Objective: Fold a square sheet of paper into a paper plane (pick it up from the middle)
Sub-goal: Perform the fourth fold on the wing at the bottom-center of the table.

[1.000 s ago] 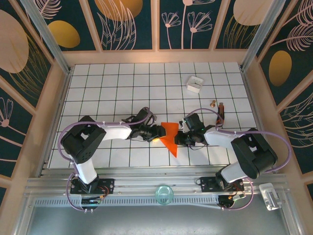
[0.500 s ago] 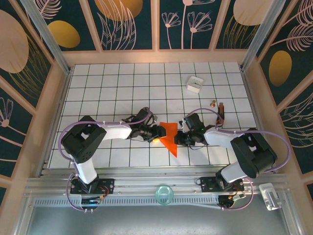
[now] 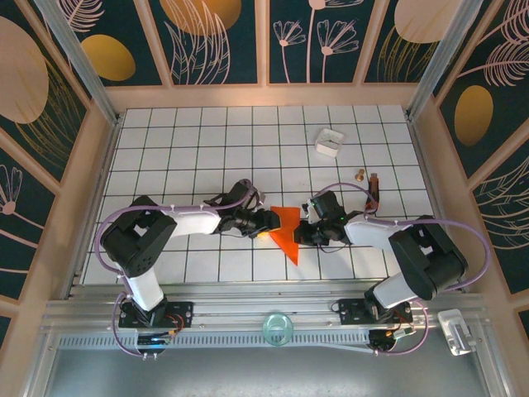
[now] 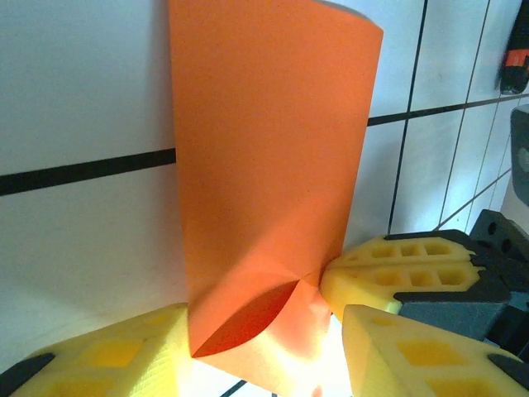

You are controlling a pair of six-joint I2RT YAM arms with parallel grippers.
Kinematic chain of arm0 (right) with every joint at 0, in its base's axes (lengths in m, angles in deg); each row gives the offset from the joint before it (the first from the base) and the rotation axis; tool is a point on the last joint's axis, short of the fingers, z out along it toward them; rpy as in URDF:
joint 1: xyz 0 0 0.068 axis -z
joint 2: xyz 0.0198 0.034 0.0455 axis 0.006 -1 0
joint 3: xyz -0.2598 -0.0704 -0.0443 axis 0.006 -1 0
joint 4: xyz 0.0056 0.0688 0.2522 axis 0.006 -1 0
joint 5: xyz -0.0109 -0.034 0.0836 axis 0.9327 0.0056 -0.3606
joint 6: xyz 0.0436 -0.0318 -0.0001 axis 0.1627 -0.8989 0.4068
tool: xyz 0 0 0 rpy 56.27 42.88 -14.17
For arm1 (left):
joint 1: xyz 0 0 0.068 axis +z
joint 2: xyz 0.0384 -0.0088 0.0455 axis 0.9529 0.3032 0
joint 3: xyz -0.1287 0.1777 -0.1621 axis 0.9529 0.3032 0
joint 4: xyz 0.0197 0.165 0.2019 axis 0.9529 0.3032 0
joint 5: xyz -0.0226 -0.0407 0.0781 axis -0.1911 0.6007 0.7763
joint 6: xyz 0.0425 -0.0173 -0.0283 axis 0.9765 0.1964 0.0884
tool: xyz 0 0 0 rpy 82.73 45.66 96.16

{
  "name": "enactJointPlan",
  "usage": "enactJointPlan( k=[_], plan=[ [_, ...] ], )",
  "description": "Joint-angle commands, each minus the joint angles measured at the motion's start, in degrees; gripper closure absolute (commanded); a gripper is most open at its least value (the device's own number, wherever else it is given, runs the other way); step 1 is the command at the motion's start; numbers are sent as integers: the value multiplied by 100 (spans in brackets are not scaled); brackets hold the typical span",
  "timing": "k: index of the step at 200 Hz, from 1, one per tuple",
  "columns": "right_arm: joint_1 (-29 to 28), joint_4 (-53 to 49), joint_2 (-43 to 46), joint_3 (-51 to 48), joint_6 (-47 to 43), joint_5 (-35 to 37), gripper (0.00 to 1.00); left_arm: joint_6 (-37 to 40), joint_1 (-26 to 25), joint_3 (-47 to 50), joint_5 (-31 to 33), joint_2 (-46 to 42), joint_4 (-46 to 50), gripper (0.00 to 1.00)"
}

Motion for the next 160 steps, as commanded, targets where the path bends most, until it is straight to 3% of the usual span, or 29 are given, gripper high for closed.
enactJointPlan(
  k=[1,75,160],
  plan=[
    [15,-374,-234,-206,-138,283,100,165,28,-167,-20,-112,209,50],
    [19,-345,-260,-226,-138,266,100,443,30,-377,-63,-29,464,50],
    [17,-334,-281,-217,-129,274,100,884,31,-601,-642,313,822,51]
  ],
)
